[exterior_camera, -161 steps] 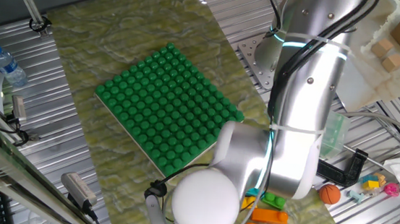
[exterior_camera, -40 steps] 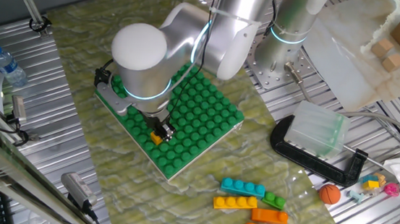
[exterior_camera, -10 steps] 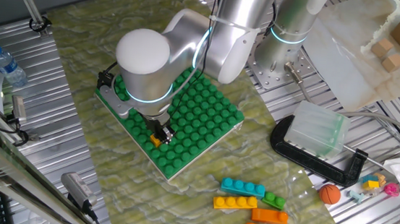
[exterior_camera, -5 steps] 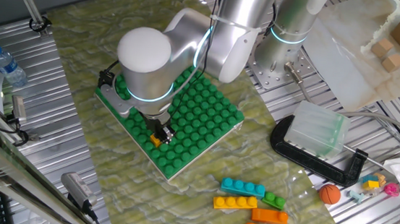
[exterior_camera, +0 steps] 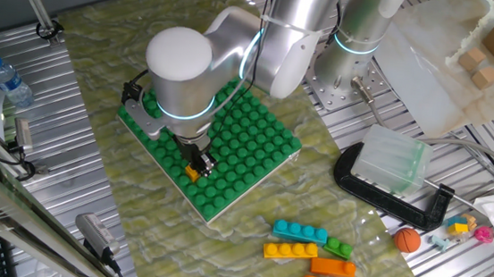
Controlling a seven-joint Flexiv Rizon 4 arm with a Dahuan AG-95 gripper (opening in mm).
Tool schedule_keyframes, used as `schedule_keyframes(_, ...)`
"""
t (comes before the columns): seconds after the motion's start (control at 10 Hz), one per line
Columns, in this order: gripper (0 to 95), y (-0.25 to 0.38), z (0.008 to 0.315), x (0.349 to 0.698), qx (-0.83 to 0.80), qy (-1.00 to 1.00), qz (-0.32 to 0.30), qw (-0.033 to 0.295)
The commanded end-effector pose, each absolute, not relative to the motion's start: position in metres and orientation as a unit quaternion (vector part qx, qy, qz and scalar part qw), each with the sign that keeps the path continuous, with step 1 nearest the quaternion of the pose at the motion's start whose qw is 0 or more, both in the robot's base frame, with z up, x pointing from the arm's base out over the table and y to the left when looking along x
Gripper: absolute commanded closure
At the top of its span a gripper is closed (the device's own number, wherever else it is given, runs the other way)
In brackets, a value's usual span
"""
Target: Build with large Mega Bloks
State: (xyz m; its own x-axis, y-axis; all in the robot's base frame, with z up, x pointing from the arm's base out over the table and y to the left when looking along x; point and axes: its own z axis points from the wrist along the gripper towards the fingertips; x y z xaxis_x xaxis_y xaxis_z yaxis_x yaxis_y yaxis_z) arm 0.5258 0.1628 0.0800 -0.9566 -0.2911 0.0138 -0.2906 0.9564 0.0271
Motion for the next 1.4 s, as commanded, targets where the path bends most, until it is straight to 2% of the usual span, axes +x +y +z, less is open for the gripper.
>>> schedule_keyframes(0.1, 76.0, 0.163, 0.082, 0.526, 0.147, -0.989, -0.009, 0.007)
schedule_keyframes(0.2, 57.0, 0.163, 0.082, 0.526, 0.147, -0.989, -0.008, 0.008)
schedule_keyframes(0.7, 57.0, 0.163, 0.082, 0.526, 0.150, -0.989, -0.011, 0.007)
schedule_keyframes(0.9, 19.0, 0.163, 0.082, 0.526, 0.152, -0.988, -0.015, 0.005)
schedule_keyframes(1.2, 19.0, 0.164, 0.090, 0.526, 0.155, -0.988, -0.015, 0.006)
schedule_keyframes(1.4, 57.0, 0.163, 0.098, 0.524, 0.147, -0.989, -0.013, 0.015)
